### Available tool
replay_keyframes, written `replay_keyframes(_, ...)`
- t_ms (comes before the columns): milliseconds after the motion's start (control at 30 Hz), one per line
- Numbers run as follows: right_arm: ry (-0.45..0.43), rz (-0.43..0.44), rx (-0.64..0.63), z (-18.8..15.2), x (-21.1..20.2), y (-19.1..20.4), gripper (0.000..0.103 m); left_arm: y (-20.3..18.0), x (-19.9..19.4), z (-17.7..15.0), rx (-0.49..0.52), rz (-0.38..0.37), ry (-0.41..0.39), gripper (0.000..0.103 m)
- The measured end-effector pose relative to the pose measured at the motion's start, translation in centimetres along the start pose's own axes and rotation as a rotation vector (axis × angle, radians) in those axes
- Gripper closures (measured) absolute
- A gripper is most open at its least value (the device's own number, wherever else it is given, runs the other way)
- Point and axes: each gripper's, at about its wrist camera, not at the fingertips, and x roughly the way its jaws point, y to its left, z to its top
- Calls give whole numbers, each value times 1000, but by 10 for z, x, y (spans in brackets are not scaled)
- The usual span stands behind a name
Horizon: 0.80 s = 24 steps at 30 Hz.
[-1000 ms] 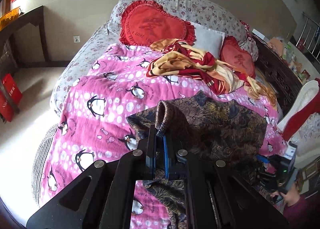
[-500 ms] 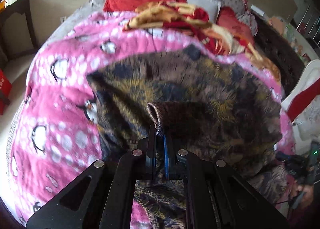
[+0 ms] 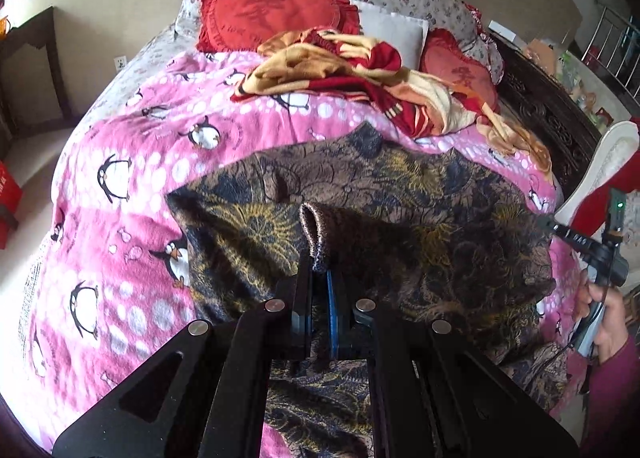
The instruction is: Fold small clothes
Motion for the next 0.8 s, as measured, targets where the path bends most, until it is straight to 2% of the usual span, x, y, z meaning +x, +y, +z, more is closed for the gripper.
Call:
replay_keyframes(100, -75, -21, 20, 5, -7, -4, 97, 7, 13, -3, -22, 34, 7, 98)
replay_keyframes(233, 4, -84, 18, -2, 30, -16, 95, 19, 55, -8, -81, 62, 66, 98)
replay_keyframes(300, 12, -95, 34, -1, 28, -21, 76, 24, 64, -10, -96, 77, 90, 96)
replay_keyframes(333, 14, -102, 66, 0, 19, -25, 61, 25, 62, -9, -98, 75, 88, 94)
replay_keyframes(367, 14, -78, 100, -1, 5, -27, 55, 26, 58, -9, -95, 69, 81, 90)
replay_keyframes(400, 20, -42, 112, -5, -7, -28, 55, 26, 54, -8, -87, 66, 78, 87)
replay_keyframes(467, 54, -5, 66, -17, -23, -20, 55, 27, 43, -6, -71, 74, 62, 67)
replay_keyframes(533, 83, -13, -18, -32, -31, -5, 55, 28, 31, -5, -79, 74, 18, 60)
replay_keyframes(600, 152, -39, -96, -56, -26, 8, 56, 28, 29, -8, -93, 57, 4, 57)
replay_keyframes(633, 182, -51, -121, -67, -19, 10, 58, 26, 32, -10, -92, 55, 17, 56)
replay_keyframes(700, 244, -137, -201, -87, 0, 12, 60, 21, 45, -14, -69, 78, 71, 56)
replay_keyframes(800, 211, -107, -142, -86, -13, 5, 60, 17, 58, -25, -46, 111, 147, 56)
